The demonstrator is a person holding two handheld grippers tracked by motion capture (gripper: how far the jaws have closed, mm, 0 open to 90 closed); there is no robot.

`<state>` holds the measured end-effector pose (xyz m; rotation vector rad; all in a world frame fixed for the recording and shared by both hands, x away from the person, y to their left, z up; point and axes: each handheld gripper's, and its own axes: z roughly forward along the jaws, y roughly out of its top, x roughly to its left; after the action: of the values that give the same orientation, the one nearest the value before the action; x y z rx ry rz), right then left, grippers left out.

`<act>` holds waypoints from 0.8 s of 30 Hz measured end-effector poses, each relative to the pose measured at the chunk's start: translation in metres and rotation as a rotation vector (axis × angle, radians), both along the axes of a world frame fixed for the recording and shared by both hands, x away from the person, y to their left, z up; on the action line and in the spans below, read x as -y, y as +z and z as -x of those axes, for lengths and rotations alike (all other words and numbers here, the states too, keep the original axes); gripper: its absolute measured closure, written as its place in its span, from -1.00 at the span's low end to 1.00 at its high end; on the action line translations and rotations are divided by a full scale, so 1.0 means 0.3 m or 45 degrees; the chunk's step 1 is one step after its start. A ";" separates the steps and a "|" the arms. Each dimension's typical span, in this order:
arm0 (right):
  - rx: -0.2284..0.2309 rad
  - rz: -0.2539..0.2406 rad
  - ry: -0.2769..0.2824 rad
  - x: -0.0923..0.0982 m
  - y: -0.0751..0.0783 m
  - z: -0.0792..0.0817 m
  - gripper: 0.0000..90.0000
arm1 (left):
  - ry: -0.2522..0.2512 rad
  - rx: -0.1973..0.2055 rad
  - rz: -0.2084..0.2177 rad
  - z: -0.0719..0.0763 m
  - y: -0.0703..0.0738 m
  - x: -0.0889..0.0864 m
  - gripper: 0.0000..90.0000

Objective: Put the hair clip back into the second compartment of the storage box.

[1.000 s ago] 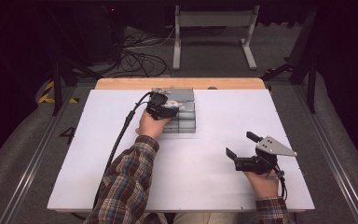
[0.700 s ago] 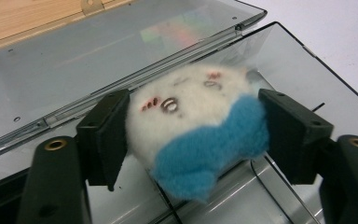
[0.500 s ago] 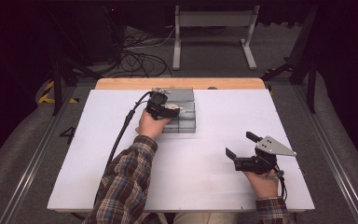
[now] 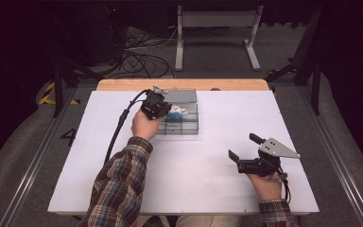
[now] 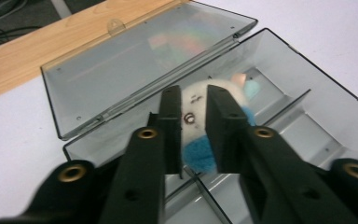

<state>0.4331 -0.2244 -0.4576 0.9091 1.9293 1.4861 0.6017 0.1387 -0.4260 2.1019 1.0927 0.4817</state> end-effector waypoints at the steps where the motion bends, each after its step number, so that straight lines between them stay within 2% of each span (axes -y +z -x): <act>1: 0.000 0.001 0.000 0.000 0.000 0.000 -0.98 | -0.011 -0.002 -0.004 -0.001 -0.001 -0.001 0.86; 3: -0.001 -0.001 -0.001 0.000 0.000 0.001 -0.98 | -0.019 -0.010 -0.001 -0.003 -0.006 -0.001 0.99; 16: 0.002 0.000 -0.003 0.002 0.001 0.001 -0.98 | -0.042 -0.071 -0.011 -0.015 -0.040 0.021 1.00; 24: 0.000 -0.002 -0.003 0.004 0.002 0.000 -0.98 | -0.025 -0.083 -0.036 -0.027 -0.056 0.029 1.00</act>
<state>0.4330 -0.2255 -0.4571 0.9119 1.9261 1.4865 0.6097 0.1301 -0.4430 2.1643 1.1069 0.4240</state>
